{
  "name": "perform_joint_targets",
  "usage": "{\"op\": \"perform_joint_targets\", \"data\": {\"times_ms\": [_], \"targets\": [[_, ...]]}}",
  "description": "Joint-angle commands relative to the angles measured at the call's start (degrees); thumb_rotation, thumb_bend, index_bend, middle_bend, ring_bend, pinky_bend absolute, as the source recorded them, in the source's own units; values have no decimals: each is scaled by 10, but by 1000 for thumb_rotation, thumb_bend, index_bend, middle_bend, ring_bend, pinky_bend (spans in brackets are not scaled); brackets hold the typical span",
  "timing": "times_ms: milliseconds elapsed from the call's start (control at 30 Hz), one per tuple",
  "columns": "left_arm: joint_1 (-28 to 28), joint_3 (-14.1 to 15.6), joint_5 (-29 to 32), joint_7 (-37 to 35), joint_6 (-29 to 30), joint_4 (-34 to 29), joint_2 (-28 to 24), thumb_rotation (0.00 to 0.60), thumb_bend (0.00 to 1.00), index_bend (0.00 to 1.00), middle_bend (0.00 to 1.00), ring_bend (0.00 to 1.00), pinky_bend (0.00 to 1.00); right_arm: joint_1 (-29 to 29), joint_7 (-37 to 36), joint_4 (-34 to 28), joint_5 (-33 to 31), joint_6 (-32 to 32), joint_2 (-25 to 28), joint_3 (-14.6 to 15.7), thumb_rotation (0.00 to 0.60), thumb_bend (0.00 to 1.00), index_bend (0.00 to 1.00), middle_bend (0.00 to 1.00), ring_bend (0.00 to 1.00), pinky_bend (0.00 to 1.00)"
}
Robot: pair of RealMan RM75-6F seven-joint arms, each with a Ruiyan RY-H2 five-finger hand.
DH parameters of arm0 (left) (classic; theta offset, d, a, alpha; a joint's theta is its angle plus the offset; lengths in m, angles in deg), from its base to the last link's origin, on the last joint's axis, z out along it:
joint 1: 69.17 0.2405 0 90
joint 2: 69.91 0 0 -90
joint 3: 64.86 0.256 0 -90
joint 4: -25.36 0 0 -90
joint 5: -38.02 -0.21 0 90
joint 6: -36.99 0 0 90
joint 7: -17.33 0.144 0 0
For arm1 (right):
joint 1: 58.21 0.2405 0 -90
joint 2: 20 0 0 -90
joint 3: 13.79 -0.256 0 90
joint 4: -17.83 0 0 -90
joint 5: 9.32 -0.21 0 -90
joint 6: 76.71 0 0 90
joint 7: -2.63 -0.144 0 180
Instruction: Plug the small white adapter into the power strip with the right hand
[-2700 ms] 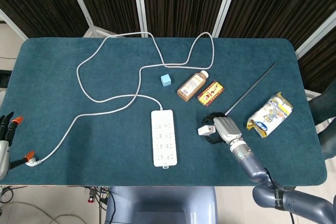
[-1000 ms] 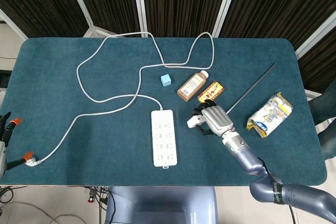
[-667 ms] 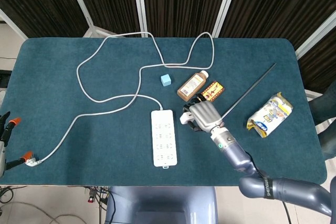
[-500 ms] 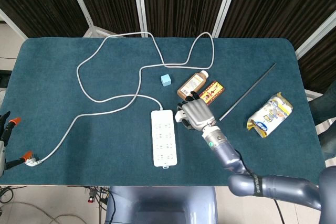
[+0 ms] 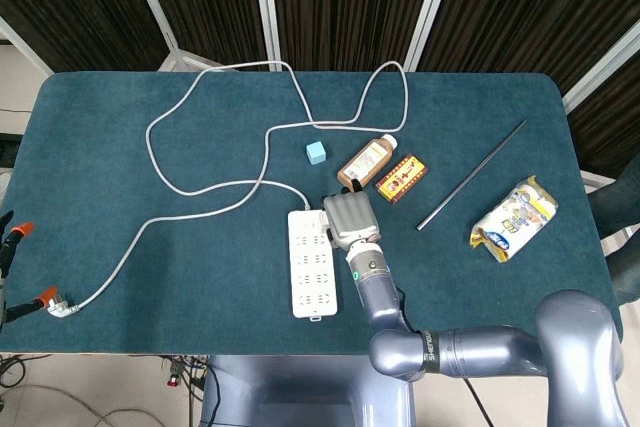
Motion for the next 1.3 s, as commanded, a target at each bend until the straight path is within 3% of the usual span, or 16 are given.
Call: {"op": "perform_joint_targets", "data": {"times_ms": [33,267,600,1300], "targets": [[0,1,-1,-1,0,0,-1,600,92,181,0,0,0,8,3,2,-13,-8,-11,-7,600,550,570,483,264,100],[0,0,1,-2,-1,1,0,600,92,181,0,0,0,3,-26,4,24,-19,-31,6,600,550,570,483,264,100],[0,0,-2,-3,0,1,-1,600,92,182,0,0,0,-3,-50,68,112,-47,-84,45,600,549,570,483,263,100],[-3,3,-3,6,-5,0,2,600,92,181,0,0,0,-23,-52,62,102,-25,-96,19,600,549,570,483,263,100]]}}
